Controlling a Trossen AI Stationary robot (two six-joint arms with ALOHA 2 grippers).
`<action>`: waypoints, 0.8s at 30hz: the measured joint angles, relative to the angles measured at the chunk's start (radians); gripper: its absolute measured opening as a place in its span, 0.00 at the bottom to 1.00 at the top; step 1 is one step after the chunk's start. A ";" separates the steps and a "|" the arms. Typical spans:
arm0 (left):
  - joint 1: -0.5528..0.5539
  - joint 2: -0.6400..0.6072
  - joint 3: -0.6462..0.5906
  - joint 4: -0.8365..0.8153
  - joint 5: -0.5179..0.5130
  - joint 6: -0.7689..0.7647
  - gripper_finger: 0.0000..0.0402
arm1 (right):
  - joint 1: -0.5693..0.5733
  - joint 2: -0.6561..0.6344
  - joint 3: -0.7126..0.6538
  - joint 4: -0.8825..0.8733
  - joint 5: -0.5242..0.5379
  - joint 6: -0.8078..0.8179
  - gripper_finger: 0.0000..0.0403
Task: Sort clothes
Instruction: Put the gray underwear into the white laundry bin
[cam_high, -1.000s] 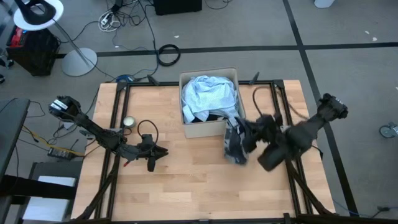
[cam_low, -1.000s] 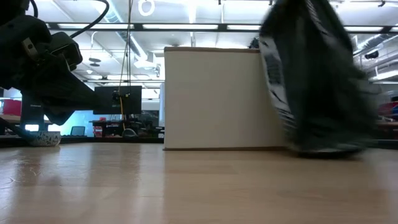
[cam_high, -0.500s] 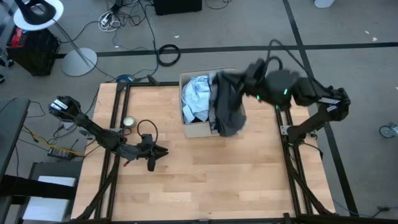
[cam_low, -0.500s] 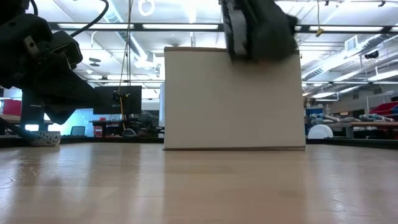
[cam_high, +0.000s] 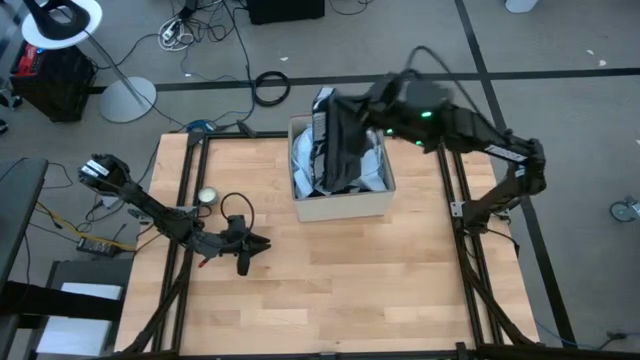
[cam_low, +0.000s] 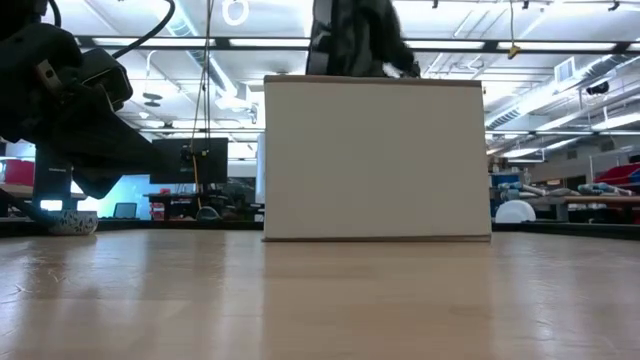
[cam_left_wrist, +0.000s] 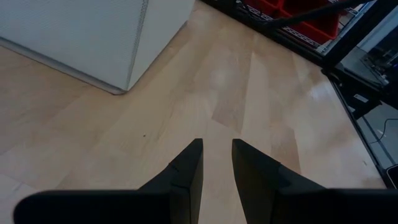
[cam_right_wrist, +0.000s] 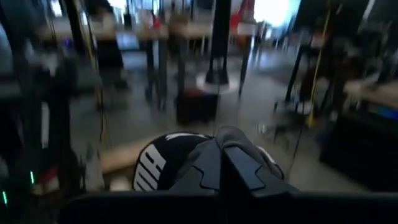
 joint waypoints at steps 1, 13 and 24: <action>0.000 0.000 0.000 0.000 0.000 0.000 0.22 | -0.007 0.016 0.000 -0.028 -0.008 0.014 0.00; 0.000 0.000 0.000 0.000 0.001 0.000 0.22 | -0.104 0.208 -0.045 -0.451 -0.078 0.348 0.02; 0.000 0.000 0.000 0.000 0.002 0.000 0.22 | -0.156 0.398 -0.198 -0.349 -0.122 0.443 0.35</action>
